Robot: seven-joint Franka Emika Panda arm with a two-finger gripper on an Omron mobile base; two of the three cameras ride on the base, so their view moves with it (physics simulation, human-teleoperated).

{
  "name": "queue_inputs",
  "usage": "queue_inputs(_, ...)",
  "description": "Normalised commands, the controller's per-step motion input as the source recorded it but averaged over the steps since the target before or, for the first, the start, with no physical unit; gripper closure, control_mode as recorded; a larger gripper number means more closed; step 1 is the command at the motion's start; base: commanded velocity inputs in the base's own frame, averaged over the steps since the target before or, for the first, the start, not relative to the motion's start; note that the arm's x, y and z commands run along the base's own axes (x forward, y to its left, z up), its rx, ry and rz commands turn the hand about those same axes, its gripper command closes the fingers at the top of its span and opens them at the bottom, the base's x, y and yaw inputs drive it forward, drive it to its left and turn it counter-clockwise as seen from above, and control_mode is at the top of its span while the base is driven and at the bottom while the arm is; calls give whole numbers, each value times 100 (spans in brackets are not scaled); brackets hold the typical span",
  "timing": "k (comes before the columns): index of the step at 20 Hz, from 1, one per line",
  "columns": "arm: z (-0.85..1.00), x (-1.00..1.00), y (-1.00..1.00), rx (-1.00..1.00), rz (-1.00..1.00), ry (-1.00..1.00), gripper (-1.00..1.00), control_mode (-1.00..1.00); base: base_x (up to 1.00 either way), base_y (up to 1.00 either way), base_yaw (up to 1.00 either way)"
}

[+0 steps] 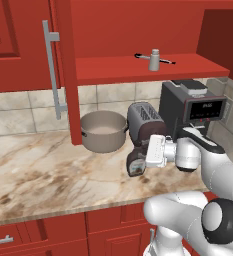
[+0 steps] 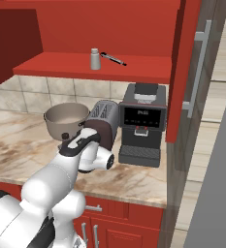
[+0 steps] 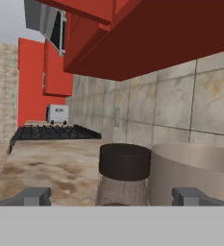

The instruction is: Pick the shaker and syrup bottle from the counter and place them in the cabinet.

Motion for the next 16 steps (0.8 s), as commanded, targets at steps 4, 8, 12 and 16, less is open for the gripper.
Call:
queue_inputs(4,-10,19,0,0,-3,0,-100,-100,0,0,0)
queue_inputs(8,-7,19,0,0,-2,0,-100,-100,0,0,0)
queue_inputs(12,-7,18,0,0,-2,0,-100,-100,0,0,0)
queue_inputs(16,-10,17,0,0,-2,0,-100,-100,0,0,0)
